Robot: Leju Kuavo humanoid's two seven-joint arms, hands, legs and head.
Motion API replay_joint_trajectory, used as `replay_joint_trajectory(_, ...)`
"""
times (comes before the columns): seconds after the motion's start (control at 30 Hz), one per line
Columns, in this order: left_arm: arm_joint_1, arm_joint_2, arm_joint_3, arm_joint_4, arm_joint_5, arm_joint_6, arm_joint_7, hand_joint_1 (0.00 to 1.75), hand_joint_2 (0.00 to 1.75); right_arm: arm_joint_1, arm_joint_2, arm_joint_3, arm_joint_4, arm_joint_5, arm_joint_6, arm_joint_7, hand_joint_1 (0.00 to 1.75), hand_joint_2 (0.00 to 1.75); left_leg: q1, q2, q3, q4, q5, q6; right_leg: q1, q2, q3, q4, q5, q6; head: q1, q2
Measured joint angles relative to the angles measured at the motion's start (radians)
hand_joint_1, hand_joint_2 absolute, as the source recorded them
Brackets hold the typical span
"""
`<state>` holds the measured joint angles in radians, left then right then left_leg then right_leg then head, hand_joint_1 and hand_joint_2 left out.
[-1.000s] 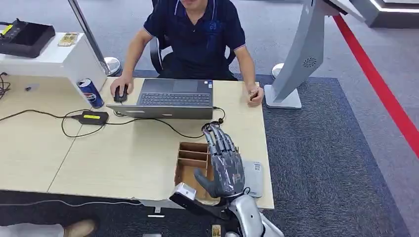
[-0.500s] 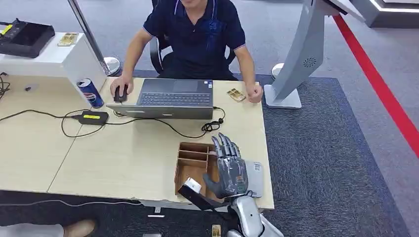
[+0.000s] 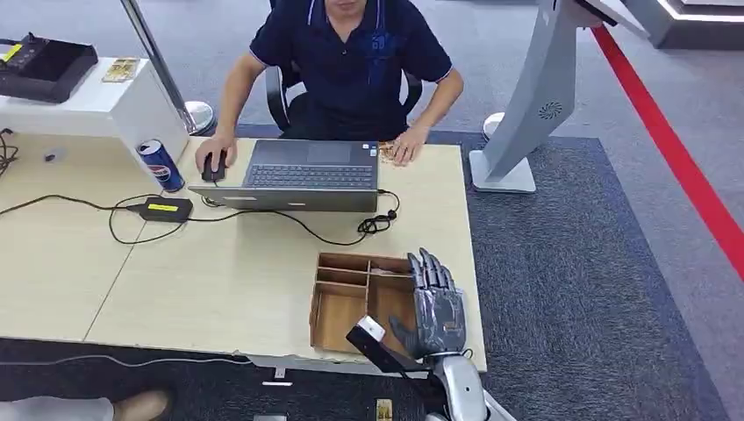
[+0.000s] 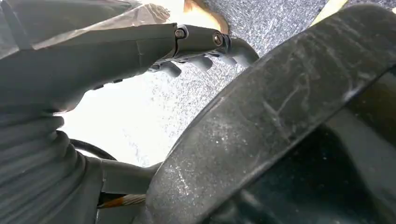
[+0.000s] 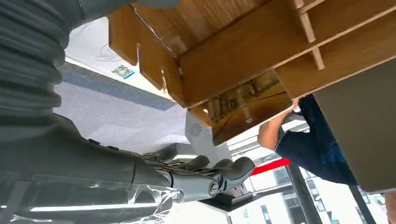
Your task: Pass the card to the sensor for recognition and then transmit it.
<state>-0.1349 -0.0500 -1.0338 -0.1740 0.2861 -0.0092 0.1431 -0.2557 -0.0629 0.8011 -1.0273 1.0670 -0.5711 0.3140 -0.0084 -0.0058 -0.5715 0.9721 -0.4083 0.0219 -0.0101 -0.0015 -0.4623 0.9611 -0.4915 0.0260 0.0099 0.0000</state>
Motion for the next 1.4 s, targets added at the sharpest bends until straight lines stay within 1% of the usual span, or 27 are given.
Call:
replay_joint_trajectory(0.4, 0.0, 0.0, 0.0, 0.0, -0.001, 0.0, 0.0, 0.0, 1.75, 0.0, 0.0, -0.013, -0.007, 0.005, -0.034, -0.016, 0.0, 1.75, 0.0, 0.0, 0.0, 0.0, 0.0, 0.0, 0.0, 0.0, 0.0, 0.0, 0.0, 0.0, 0.0, 0.0)
replay_joint_trajectory(0.97, 0.0, 0.0, 0.0, 0.0, -0.002, 0.0, -0.002, 0.0, 1.75, -0.001, 0.001, -0.027, -0.103, 0.021, -0.024, -0.024, 0.0, 1.75, 0.0, 0.0, 0.0, 0.0, 0.0, 0.0, 0.0, 0.0, 0.0, 0.0, 0.0, 0.0, 0.0, 0.0)
replay_joint_trajectory(1.17, 0.0, 0.0, 0.0, 0.0, -0.005, 0.0, -0.002, 0.0, 1.75, -0.002, 0.004, -0.029, -0.108, 0.018, -0.021, -0.032, 0.0, 1.75, 0.0, 0.0, 0.0, 0.0, 0.0, 0.0, 0.0, 0.0, 0.0, 0.0, 0.0, 0.0, 0.0, 0.0)
replay_joint_trajectory(1.4, 0.0, 0.0, 0.0, 0.0, -0.008, 0.0, -0.002, 0.0, 1.75, -0.029, 0.027, -0.029, -0.089, -0.003, -0.02, -0.054, 0.0, 1.75, 0.0, 0.0, 0.0, 0.0, 0.0, 0.0, 0.0, 0.0, 0.0, 0.0, 0.0, 0.0, 0.0, 0.0)
